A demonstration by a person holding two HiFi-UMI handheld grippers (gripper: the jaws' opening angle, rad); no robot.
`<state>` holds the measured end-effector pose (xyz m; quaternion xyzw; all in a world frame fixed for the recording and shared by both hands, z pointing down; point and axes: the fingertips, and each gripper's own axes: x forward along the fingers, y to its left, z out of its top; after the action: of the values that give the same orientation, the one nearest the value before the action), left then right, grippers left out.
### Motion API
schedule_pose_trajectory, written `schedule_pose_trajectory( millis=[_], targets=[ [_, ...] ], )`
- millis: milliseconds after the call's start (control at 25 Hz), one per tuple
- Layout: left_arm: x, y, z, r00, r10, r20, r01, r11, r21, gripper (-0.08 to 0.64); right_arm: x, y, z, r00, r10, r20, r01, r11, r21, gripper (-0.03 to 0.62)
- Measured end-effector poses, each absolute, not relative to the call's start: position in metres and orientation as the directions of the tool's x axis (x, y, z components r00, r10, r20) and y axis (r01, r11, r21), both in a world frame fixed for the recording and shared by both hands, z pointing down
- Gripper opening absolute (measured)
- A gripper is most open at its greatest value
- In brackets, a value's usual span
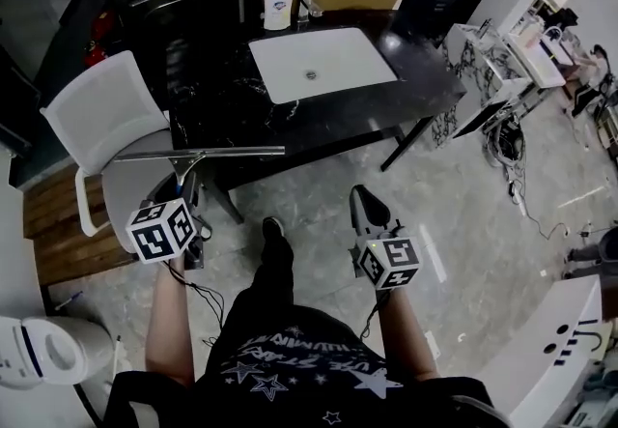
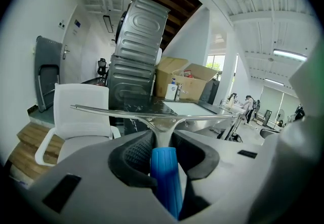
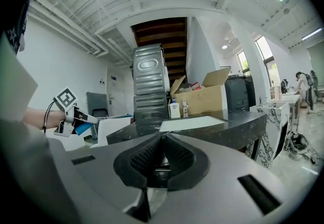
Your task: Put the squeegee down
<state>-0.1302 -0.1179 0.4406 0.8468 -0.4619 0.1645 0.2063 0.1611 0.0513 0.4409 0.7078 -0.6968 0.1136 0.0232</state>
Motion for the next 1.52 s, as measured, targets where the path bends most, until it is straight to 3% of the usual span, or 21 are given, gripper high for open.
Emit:
schedule_pose_trajectory(
  millis=[1000, 1520],
  targets=[
    [-0.041, -0.376, 0.485, 0.449, -0.694, 0.562, -0.894, -0.35, 0.281, 0.138, 0.243, -0.259, 0.435, -0.118, -0.961, 0.249, -0.992, 0.1, -0.083, 0.054],
    [-0.02, -0.421, 0.493, 0.439, -0.688, 0.578, -0.899, -0.332, 0.286, 0.138, 0.257, -0.34, 0.44, -0.176, -0.954, 0.244, -0.984, 0.16, -0.082, 0.054]
  ],
)
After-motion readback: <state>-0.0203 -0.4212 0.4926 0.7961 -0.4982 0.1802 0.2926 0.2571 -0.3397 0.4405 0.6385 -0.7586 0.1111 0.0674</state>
